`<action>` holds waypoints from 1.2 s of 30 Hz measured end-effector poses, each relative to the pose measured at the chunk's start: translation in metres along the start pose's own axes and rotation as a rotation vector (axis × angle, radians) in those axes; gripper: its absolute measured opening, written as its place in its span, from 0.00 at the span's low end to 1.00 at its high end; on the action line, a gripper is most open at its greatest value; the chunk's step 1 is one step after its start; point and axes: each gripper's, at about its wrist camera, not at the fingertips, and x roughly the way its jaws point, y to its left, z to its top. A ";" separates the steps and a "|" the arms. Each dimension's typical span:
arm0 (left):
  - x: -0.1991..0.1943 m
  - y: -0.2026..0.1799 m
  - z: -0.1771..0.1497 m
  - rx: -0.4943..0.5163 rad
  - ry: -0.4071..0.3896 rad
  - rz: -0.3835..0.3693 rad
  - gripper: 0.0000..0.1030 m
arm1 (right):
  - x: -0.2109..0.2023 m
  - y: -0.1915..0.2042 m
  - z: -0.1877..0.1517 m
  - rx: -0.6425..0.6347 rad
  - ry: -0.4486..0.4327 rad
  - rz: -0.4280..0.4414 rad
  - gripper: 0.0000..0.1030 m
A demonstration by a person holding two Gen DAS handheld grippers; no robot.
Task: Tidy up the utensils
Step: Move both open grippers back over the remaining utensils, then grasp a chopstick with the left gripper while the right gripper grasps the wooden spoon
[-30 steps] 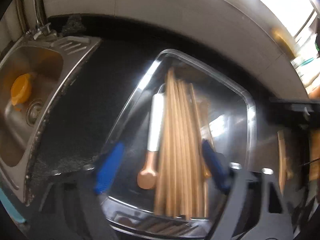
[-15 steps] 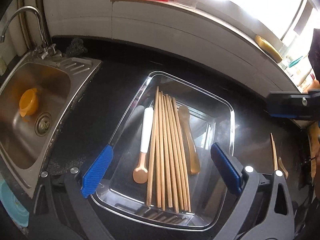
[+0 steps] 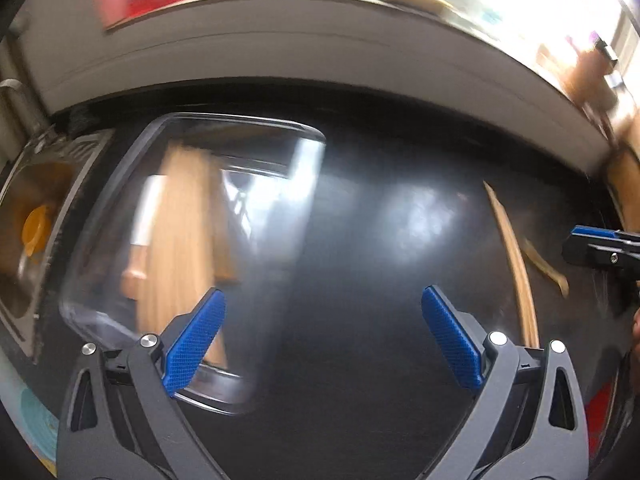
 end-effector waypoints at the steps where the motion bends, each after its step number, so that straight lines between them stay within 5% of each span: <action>1: 0.005 -0.021 -0.008 0.032 0.001 -0.004 0.93 | -0.005 -0.024 -0.016 0.004 -0.004 -0.036 0.92; 10: 0.055 -0.154 -0.076 0.238 0.094 -0.025 0.93 | -0.008 -0.160 -0.155 -0.095 0.065 -0.354 0.92; 16: 0.070 -0.193 -0.094 0.265 0.110 -0.013 0.94 | -0.009 -0.194 -0.200 -0.133 0.054 -0.325 0.92; 20: 0.075 -0.199 -0.085 0.260 0.110 -0.009 0.94 | -0.004 -0.195 -0.194 -0.178 0.034 -0.283 0.93; 28: 0.094 -0.178 -0.051 0.192 0.110 0.029 0.94 | 0.025 -0.182 -0.123 -0.262 0.008 -0.230 0.93; 36: 0.114 -0.182 -0.016 0.291 0.085 -0.026 0.94 | 0.057 -0.162 -0.054 -0.367 0.018 -0.164 0.94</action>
